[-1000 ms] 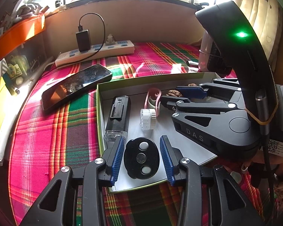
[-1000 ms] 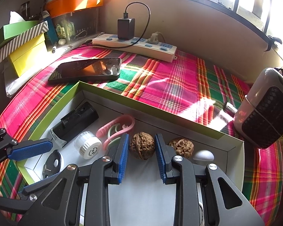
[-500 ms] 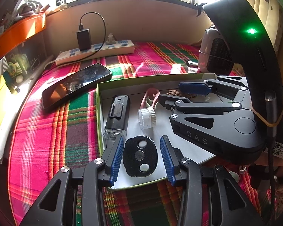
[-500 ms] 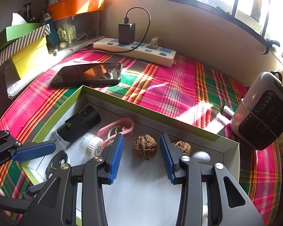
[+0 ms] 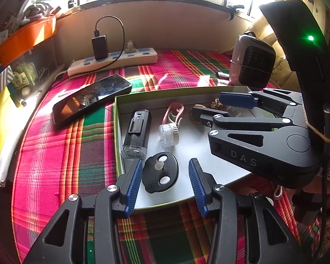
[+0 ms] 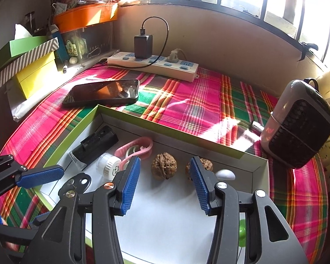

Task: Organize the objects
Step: 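Open both grippers to release the disc and walnut in the box, then withdraw both grippers toward the pink clip and white USB cable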

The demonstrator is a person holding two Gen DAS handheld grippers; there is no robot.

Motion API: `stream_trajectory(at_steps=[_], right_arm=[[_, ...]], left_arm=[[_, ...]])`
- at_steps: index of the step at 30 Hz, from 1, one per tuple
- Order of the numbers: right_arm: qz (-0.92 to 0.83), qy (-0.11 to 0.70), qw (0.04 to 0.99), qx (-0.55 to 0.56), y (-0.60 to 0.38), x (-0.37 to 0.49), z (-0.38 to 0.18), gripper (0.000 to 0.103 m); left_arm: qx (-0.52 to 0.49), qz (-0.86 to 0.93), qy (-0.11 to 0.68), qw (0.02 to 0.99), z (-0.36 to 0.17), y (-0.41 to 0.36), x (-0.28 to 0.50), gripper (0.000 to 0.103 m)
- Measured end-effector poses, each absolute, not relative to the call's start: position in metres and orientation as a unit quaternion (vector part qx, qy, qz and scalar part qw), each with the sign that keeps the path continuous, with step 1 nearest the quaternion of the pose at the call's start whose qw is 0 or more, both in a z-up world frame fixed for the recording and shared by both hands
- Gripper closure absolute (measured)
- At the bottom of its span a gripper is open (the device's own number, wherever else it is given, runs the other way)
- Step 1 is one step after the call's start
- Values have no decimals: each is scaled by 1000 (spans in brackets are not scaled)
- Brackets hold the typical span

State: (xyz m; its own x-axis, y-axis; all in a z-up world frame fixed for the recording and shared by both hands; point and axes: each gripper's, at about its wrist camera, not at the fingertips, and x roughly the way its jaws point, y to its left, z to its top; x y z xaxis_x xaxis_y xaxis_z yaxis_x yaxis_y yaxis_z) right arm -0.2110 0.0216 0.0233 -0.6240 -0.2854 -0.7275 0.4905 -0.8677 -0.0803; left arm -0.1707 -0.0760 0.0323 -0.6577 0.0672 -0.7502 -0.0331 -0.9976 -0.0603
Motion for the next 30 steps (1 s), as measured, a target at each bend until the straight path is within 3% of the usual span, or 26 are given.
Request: stream_trajectory(at_steps=[30], right_arm=[[-921,79,164,344,105,-133,46,53]], left_arm=[[-396,915,-38,65,56,-40,-120,58]])
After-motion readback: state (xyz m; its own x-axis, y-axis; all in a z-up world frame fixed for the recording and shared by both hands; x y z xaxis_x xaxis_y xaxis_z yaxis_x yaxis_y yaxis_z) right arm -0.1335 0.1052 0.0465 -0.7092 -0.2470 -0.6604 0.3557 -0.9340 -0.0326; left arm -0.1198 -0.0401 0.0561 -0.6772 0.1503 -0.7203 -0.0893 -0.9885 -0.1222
